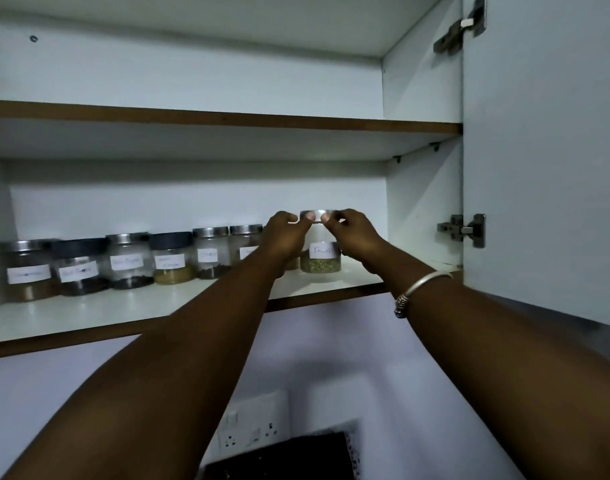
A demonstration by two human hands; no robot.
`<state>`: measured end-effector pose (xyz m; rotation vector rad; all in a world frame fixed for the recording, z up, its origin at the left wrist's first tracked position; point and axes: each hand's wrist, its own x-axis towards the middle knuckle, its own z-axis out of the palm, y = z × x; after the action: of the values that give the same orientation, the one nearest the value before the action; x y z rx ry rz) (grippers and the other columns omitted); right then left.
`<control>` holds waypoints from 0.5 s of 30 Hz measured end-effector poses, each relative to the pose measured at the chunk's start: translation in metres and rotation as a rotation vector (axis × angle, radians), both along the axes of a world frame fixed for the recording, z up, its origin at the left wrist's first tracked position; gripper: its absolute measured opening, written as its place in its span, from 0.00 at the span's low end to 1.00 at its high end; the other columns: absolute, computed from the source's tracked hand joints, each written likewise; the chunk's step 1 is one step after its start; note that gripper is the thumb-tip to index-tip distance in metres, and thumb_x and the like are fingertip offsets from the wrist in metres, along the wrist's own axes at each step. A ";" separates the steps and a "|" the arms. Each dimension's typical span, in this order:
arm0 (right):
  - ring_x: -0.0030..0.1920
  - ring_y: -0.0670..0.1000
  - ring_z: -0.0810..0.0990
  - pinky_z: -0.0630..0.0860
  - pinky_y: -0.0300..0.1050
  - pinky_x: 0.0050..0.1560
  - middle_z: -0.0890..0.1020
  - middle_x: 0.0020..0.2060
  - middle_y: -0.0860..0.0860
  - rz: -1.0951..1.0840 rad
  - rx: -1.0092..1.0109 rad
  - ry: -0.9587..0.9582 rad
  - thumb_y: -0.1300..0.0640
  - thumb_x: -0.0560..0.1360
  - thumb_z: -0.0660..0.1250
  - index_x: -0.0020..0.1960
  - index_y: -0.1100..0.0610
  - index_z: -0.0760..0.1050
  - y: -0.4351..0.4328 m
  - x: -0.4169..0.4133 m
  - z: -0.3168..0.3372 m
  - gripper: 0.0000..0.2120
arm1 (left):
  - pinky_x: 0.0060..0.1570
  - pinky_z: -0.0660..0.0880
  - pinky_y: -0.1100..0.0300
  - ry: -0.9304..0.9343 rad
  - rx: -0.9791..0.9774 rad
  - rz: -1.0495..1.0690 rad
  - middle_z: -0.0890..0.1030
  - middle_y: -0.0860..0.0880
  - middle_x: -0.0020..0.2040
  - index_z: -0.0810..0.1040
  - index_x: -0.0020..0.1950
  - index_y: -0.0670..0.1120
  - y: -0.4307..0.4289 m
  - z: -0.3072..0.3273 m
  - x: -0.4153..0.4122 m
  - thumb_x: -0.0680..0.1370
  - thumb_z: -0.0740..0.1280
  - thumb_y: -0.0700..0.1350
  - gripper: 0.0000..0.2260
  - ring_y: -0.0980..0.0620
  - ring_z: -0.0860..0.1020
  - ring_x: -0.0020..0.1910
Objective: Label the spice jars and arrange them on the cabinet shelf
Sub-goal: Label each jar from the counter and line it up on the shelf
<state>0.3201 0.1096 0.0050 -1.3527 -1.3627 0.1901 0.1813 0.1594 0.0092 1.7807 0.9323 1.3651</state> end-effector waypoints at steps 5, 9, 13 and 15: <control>0.53 0.56 0.77 0.76 0.46 0.47 0.78 0.58 0.57 0.030 -0.110 -0.034 0.51 0.85 0.61 0.68 0.64 0.74 0.047 0.022 -0.009 0.19 | 0.52 0.83 0.48 -0.003 -0.155 0.025 0.82 0.40 0.55 0.79 0.63 0.39 0.045 -0.009 0.032 0.79 0.73 0.52 0.19 0.43 0.82 0.48; 0.60 0.59 0.76 0.79 0.51 0.51 0.76 0.66 0.63 0.028 -0.201 -0.027 0.52 0.86 0.58 0.70 0.64 0.72 0.072 0.033 -0.001 0.19 | 0.35 0.77 0.56 0.005 -0.230 0.092 0.83 0.38 0.55 0.78 0.63 0.39 0.063 -0.005 0.052 0.81 0.67 0.41 0.12 0.40 0.84 0.51; 0.71 0.63 0.72 0.79 0.61 0.65 0.73 0.71 0.63 -0.019 -0.269 0.009 0.53 0.86 0.58 0.74 0.59 0.71 0.093 0.035 0.003 0.19 | 0.41 0.75 0.55 -0.005 -0.288 0.088 0.82 0.36 0.57 0.76 0.67 0.35 0.085 -0.016 0.065 0.83 0.61 0.37 0.14 0.40 0.82 0.56; 0.68 0.64 0.77 0.80 0.62 0.63 0.75 0.69 0.63 -0.024 -0.283 0.021 0.57 0.86 0.58 0.73 0.60 0.71 0.097 0.031 0.005 0.18 | 0.55 0.80 0.51 0.003 -0.298 0.049 0.79 0.41 0.50 0.74 0.70 0.35 0.090 -0.021 0.066 0.83 0.60 0.38 0.16 0.44 0.78 0.52</control>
<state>0.3513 0.2068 0.0097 -1.5952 -1.3369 0.3920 0.2471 0.2498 -0.0114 1.5433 1.1235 1.1826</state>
